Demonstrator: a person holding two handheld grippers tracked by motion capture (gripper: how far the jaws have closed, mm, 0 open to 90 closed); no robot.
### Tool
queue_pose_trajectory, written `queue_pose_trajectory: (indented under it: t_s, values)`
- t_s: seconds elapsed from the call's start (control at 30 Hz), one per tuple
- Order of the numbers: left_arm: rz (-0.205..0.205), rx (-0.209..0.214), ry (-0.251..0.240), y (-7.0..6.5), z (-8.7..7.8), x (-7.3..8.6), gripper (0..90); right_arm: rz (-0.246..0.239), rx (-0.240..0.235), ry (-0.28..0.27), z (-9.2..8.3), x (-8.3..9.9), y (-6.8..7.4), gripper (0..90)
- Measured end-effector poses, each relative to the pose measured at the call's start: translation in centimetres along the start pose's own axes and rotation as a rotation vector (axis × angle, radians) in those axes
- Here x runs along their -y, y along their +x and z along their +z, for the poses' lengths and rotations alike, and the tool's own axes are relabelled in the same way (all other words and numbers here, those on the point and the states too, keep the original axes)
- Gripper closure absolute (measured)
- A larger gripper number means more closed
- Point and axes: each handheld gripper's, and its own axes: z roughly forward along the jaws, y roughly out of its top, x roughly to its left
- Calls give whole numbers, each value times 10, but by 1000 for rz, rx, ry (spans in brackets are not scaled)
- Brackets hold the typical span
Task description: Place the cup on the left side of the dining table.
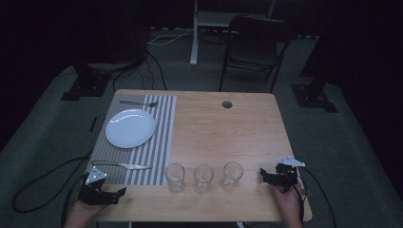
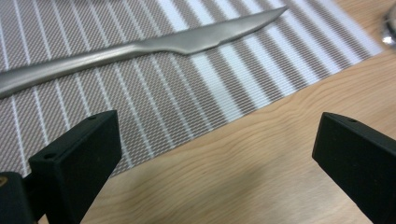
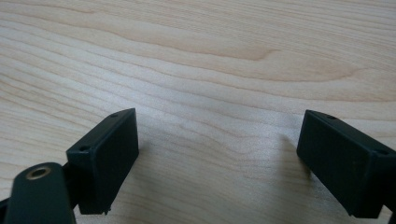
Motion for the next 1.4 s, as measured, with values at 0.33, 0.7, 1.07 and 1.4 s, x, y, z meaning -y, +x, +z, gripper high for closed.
queue_pose_trajectory:
  t_s: [0.33, 0.7, 1.07, 1.4]
  values:
    - [45, 51, -36, -11, -6, -11, 19, 2, 2, 0, 0, 0, 0, 124]
    - [78, 104, -57, -23, -6, -24, 41, 2, 2, 0, 0, 0, 0, 124]
    - [144, 207, -95, -46, -2, -55, 41, 2, 2, 0, 0, 0, 0, 124]
    - [202, 250, -109, -65, 5, -78, 41, 2, 2, 0, 0, 0, 0, 124]
